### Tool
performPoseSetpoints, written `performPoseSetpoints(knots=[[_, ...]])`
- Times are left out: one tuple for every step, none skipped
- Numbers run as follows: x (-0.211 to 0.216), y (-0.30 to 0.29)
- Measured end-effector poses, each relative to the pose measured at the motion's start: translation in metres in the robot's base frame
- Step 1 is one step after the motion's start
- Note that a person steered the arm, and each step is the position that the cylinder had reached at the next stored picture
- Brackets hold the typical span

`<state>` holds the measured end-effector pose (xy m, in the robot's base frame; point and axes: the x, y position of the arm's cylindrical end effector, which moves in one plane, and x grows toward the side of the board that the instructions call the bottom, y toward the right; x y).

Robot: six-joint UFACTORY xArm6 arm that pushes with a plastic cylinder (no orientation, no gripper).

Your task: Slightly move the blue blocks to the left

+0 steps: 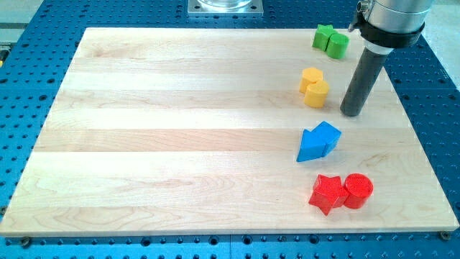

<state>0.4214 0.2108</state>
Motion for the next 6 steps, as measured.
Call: performPoseSetpoints(knots=[[0.019, 0.027], [0.026, 0.033], [0.026, 0.011], [0.044, -0.008], [0.071, -0.012], [0.071, -0.012]])
